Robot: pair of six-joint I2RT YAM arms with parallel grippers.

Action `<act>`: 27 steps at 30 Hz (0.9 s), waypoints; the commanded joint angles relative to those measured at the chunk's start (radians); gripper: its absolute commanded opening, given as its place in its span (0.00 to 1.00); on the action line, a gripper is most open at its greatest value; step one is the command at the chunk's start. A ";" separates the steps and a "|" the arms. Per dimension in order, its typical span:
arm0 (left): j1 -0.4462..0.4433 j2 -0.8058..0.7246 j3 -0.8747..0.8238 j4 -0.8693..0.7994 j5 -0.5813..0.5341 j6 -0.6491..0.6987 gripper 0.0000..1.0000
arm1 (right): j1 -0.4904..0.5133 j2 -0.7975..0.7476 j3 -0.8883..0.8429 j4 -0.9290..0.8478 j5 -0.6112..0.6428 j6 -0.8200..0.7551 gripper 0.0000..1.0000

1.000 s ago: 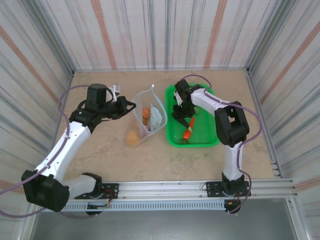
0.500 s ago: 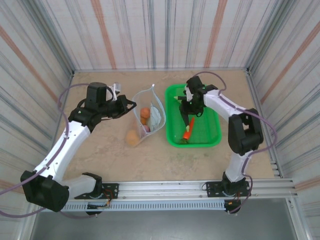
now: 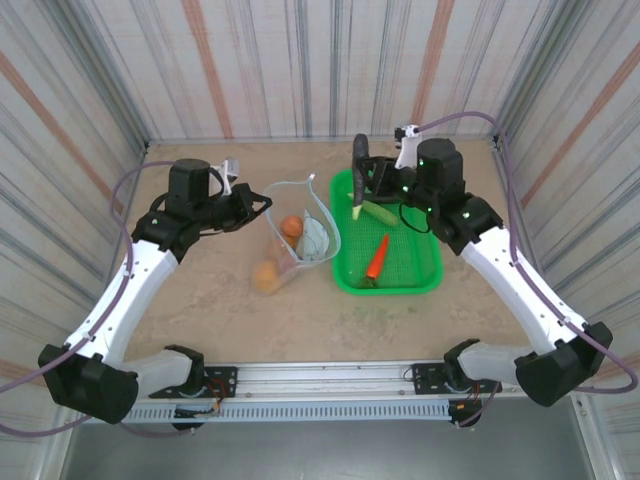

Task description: Place the food in the zip-top bag and seal the zipper

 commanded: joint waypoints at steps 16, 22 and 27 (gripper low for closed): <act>-0.005 0.022 0.016 0.077 0.002 -0.099 0.00 | 0.398 0.171 -0.167 0.430 0.454 0.063 0.34; -0.004 -0.005 0.007 0.108 -0.021 -0.114 0.00 | 0.435 0.205 -0.212 0.404 0.457 0.127 0.37; -0.004 -0.008 0.004 0.103 -0.022 -0.113 0.00 | 0.432 0.210 -0.193 0.340 0.481 0.128 0.69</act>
